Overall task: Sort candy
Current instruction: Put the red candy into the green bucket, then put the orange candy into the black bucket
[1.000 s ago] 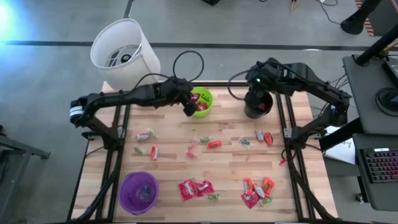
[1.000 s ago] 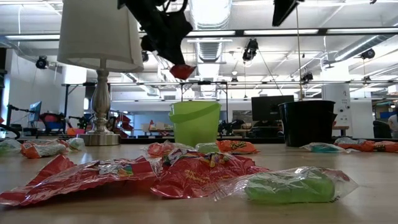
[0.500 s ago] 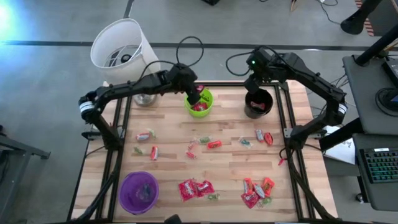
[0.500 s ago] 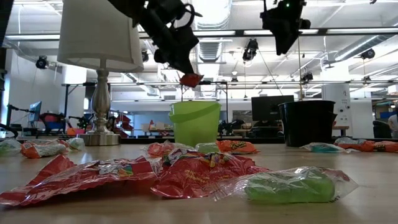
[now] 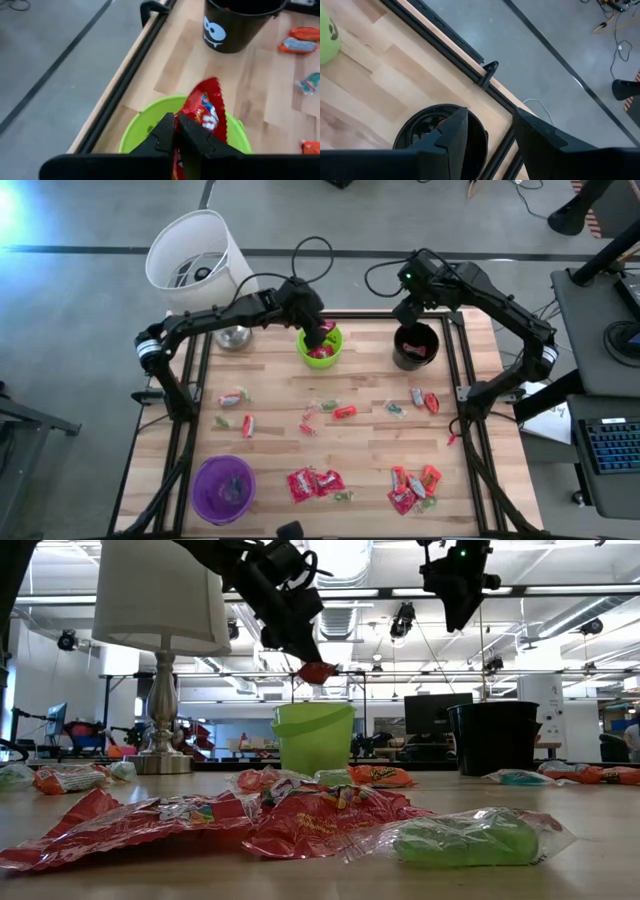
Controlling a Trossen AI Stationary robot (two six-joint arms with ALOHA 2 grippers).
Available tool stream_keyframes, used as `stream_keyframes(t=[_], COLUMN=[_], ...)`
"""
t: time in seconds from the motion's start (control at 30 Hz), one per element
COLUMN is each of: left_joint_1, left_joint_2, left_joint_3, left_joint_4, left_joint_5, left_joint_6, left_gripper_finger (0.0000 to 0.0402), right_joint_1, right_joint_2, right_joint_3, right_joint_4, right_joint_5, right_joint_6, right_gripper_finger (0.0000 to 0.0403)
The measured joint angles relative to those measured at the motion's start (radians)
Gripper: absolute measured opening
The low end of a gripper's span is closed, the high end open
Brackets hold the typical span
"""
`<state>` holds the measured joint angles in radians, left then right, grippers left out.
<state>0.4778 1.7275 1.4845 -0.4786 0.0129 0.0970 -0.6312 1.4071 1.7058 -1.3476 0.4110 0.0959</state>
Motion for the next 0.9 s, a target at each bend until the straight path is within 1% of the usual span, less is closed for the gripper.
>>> stream_keyframes(t=[0.1, 0.27, 0.4, 0.47, 0.57, 0.73, 0.9], left_joint_1=[0.0, 0.0, 0.0, 0.0, -0.005, -0.022, -0.056], left_joint_2=[0.0, 0.0, 0.0, 0.0, 0.0, 0.0, -0.008], left_joint_3=[0.0, 0.0, 0.007, 0.021, 0.05, 0.104, 0.136], left_joint_4=[-0.015, -0.029, -0.072, -0.106, -0.162, -0.22, -0.315], left_joint_5=[0.0, 0.0, -0.003, -0.004, -0.004, -0.003, -0.003], left_joint_6=[0.0, 0.0, -0.005, -0.005, -0.008, -0.009, -0.008], left_gripper_finger=[0.0014, 0.0052, 0.008, 0.0089, 0.0093, 0.0091, 0.0091], right_joint_1=[0.0, 0.0, 0.0, 0.0, 0.0, 0.003, 0.025], right_joint_2=[-0.003, -0.016, -0.034, -0.046, -0.062, -0.081, -0.114], right_joint_3=[0.0, 0.0, 0.0, 0.0, 0.0, -0.005, -0.058], right_joint_4=[0.0, -0.005, -0.011, -0.021, -0.064, -0.13, -0.21], right_joint_5=[0.0, 0.0, -0.001, -0.02, -0.117, -0.341, -0.492], right_joint_6=[0.0, 0.0, 0.001, 0.007, 0.012, -0.001, -0.043], right_gripper_finger=[0.0151, 0.0151, 0.0151, 0.0151, 0.0151, 0.0151, 0.0151])
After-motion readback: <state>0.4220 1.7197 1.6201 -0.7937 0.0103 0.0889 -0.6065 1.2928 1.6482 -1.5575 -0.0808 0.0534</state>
